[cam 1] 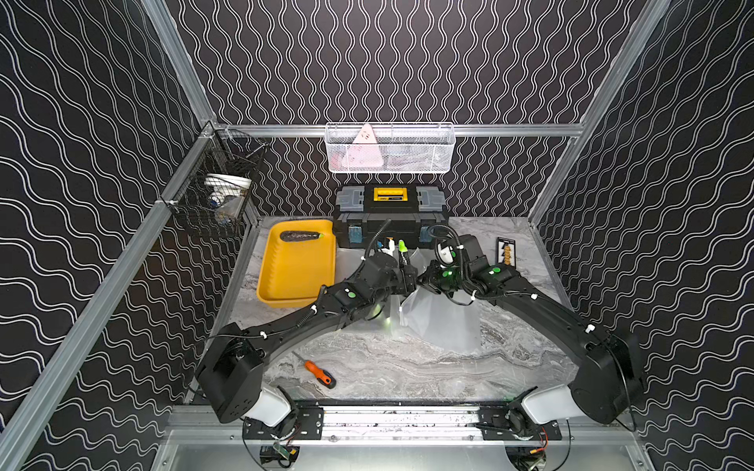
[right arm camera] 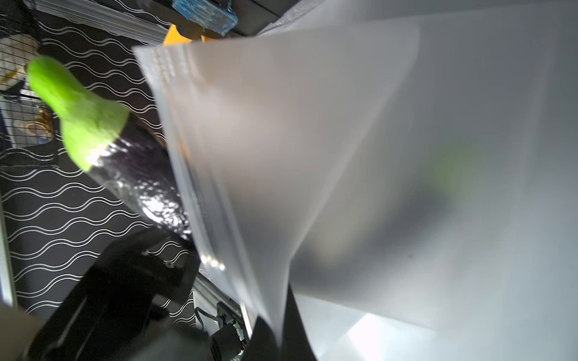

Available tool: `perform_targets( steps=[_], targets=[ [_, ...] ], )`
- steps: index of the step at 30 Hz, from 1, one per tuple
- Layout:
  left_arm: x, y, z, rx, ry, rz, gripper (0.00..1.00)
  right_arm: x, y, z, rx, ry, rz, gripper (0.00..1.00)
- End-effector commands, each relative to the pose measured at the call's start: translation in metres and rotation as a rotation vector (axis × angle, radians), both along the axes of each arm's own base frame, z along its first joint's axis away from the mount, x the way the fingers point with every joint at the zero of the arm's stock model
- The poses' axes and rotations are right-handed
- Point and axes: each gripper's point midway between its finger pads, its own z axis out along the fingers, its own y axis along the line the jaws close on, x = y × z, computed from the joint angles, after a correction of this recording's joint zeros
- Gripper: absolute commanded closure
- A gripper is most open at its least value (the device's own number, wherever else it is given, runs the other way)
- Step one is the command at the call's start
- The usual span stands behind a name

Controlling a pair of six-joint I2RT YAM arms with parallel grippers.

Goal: Place the eggplant in a zip-top bag and seal the zipper
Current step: Place the eggplant in the zipper food storage bag.

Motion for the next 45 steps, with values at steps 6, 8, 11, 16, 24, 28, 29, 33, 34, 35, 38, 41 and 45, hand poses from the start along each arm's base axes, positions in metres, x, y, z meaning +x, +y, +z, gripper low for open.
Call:
perform_targets(
  steps=[6,8,11,16,24,28,29,33,34,35,38,41,45],
  targets=[
    [0.003,0.012,0.01,-0.079,0.03,-0.002,0.2,0.002,0.005,0.005,0.024,-0.024,0.019,0.96],
    [0.002,0.012,0.01,-0.084,0.032,-0.008,0.25,0.002,0.005,0.005,0.021,-0.025,0.02,0.96],
    [0.003,0.013,0.005,-0.075,0.04,-0.002,0.35,0.002,0.004,0.006,0.022,-0.03,0.017,0.96],
    [0.005,0.006,-0.005,-0.061,0.054,-0.027,0.43,0.002,0.007,0.013,0.035,-0.041,0.031,0.96],
    [0.004,-0.005,-0.022,-0.055,0.087,-0.069,0.54,0.003,0.01,0.027,0.067,-0.069,0.041,0.96],
    [0.001,-0.016,-0.019,-0.062,0.078,-0.11,0.61,0.005,0.011,0.027,0.067,-0.07,0.043,0.96],
    [-0.001,-0.02,-0.017,-0.064,0.073,-0.127,0.63,0.005,0.012,0.025,0.066,-0.065,0.042,0.96],
    [-0.009,-0.036,-0.006,-0.061,0.038,-0.198,0.65,0.006,0.012,0.017,0.056,-0.058,0.042,0.96],
    [-0.011,-0.038,-0.005,-0.062,0.033,-0.211,0.65,0.007,0.011,0.015,0.048,-0.056,0.04,0.96],
    [-0.012,-0.039,-0.001,-0.065,0.023,-0.225,0.64,0.006,0.01,0.013,0.04,-0.054,0.039,0.96],
    [-0.018,-0.044,0.004,-0.039,0.023,-0.289,0.56,0.007,0.005,0.011,0.018,-0.061,0.027,0.96],
    [-0.026,-0.049,0.0,0.005,0.057,-0.36,0.49,0.01,0.0,0.015,0.006,-0.074,0.016,0.96],
    [-0.028,-0.042,0.0,0.023,0.071,-0.361,0.33,0.011,-0.007,0.018,-0.009,-0.089,0.008,0.96]
  ],
)
